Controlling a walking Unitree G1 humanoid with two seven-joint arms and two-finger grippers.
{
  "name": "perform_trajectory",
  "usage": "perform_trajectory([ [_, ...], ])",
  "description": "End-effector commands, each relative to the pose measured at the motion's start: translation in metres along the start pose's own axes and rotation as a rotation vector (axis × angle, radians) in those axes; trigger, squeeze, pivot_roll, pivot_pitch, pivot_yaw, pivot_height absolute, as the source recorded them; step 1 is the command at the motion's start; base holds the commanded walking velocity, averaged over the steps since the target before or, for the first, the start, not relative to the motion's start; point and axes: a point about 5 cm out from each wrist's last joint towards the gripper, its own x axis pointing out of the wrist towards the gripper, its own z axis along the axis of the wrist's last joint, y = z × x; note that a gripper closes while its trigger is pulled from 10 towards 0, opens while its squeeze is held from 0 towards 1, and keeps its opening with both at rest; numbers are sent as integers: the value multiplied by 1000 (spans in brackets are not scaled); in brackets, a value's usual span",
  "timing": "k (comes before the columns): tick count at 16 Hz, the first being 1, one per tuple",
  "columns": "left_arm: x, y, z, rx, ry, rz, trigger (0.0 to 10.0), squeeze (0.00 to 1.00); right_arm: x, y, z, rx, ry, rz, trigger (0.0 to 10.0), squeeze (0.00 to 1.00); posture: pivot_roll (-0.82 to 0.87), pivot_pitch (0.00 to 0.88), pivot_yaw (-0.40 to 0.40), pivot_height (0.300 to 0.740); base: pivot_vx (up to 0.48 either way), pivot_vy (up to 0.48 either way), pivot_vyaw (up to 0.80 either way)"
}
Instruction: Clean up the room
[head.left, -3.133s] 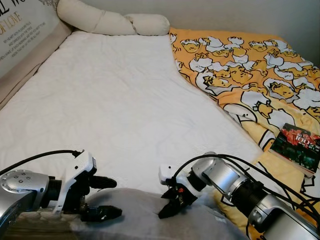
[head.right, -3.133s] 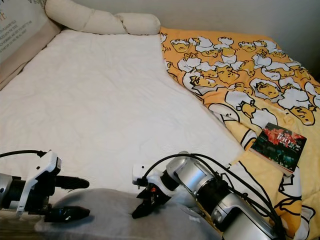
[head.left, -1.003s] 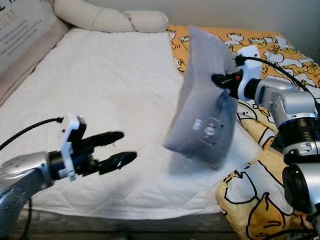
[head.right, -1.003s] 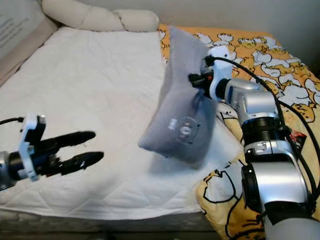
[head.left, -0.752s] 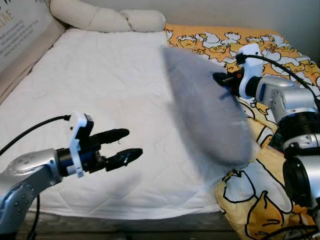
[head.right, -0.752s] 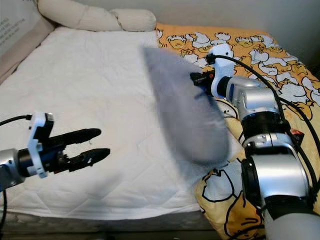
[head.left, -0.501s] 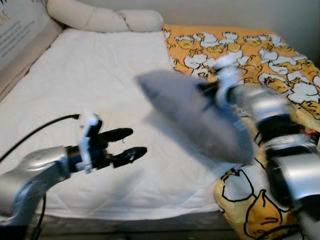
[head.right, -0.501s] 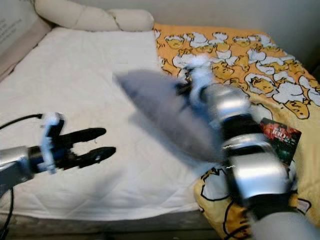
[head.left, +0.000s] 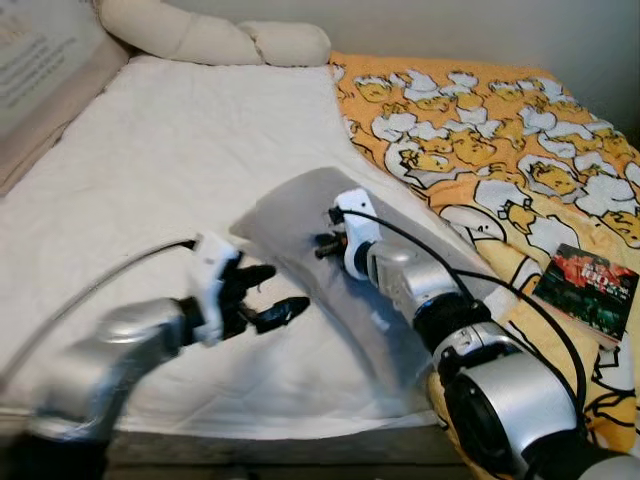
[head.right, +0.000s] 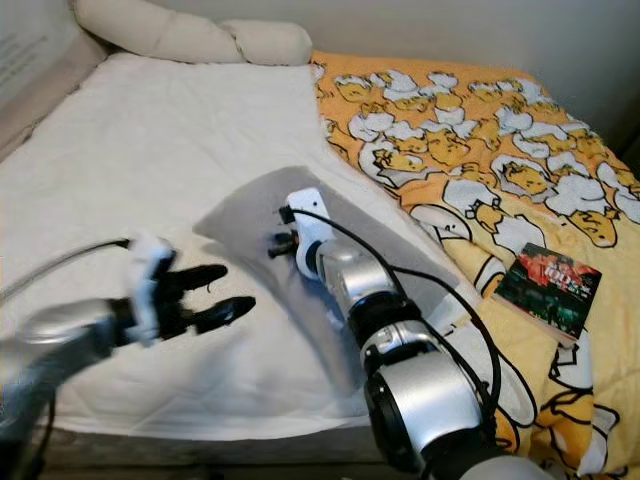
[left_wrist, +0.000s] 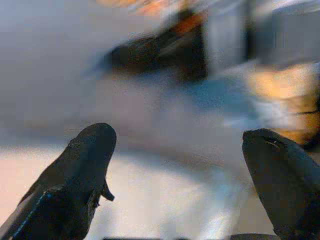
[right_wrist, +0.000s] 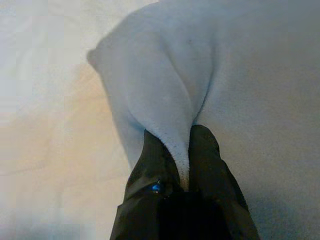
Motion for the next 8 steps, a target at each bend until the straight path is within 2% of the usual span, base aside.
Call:
perform_trajectory([
  [1,5,4,0,41,14,58,10000,0,-5,-10,8,14,-47,-11,10000,1000,-34,0,-69,740,0,0,0],
  [2,13,9,0,34,7,97,10000,0,-9,-16,14,26,-80,-2,10000,1000,-44,0,-62,740,0,0,0],
  [3,26,11,0,33,11,120,10000,0,-21,-30,27,47,-136,29,10000,1000,-57,0,-52,740,0,0,0],
  [5,40,9,0,72,25,118,10000,0,-34,-45,38,48,-168,49,10000,1000,-70,0,-45,740,0,0,0],
  [6,52,5,3,48,-2,110,10000,0,-46,-58,47,61,-189,49,10000,1000,-80,0,-41,740,0,0,0],
  [7,63,2,5,15,-16,96,10000,957,-58,-71,56,57,-214,40,10000,1000,-91,0,-35,740,0,0,0],
  [8,71,1,5,-14,-11,91,10000,1000,-69,-83,61,33,-232,12,10000,1000,-99,0,-31,740,0,0,0],
])
